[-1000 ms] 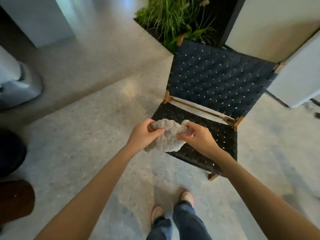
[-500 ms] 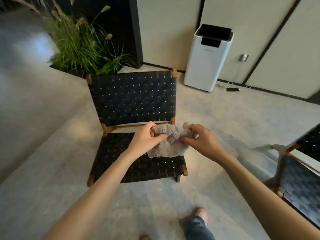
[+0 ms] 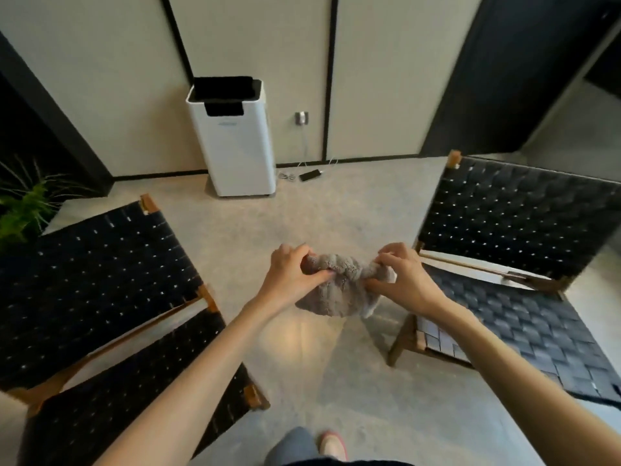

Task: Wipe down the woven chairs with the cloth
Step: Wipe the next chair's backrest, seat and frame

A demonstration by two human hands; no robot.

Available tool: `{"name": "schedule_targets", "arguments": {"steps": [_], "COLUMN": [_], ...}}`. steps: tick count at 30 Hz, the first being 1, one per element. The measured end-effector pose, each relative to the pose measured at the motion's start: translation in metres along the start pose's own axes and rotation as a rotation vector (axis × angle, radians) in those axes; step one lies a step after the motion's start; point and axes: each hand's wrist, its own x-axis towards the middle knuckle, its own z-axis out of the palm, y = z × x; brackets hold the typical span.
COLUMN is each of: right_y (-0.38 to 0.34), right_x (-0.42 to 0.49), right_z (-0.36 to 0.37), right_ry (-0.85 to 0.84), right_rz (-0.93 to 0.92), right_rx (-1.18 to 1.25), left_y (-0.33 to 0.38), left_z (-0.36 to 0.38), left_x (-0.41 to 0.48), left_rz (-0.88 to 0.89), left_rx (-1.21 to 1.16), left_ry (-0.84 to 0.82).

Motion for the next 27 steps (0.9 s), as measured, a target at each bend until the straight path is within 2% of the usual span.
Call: {"name": "schedule_targets", "arguments": {"steps": [4,5,8,12,16,19,22,24,27], "right_y": [0.046,0.055,0.085,0.119,0.145,0.162,0.177,0.189,0.203], "right_x": [0.003,0.003,0.004,0.004,-0.005,-0.012,-0.019,-0.027,-0.034], "right_z": [-0.036,-0.043,-0.062,-0.085,-0.103,-0.113,-0.119,-0.122,-0.122], "right_ry": [0.063,0.088,0.171,0.183,0.16,0.144,0.191,0.219,0.259], "right_rz": [0.145,0.173,0.226,0.311,0.441,0.548,0.661,0.738,0.801], "right_rx": [0.053,0.091,0.187,0.185,0.18,0.256,0.415,0.527,0.577], "left_y": [0.039,0.049,0.077,0.108,0.129,0.132,0.14,0.145,0.155], "left_z": [0.031,0.036,0.048,0.074,0.092,0.111,0.136,0.155,0.173], "left_x": [0.058,0.072,0.11,0.157,0.186,0.199,0.206,0.213,0.225], "left_rz": [0.142,0.18,0.209,0.33,0.496,0.796,1.094,1.142,1.063], "left_rx": [0.204,0.203,-0.005,-0.159,0.002,0.269,0.448,0.415,0.195], "left_ry": [-0.075,-0.142,-0.363,-0.634,-0.925,-0.951,-0.841,-0.844,-0.96]}}
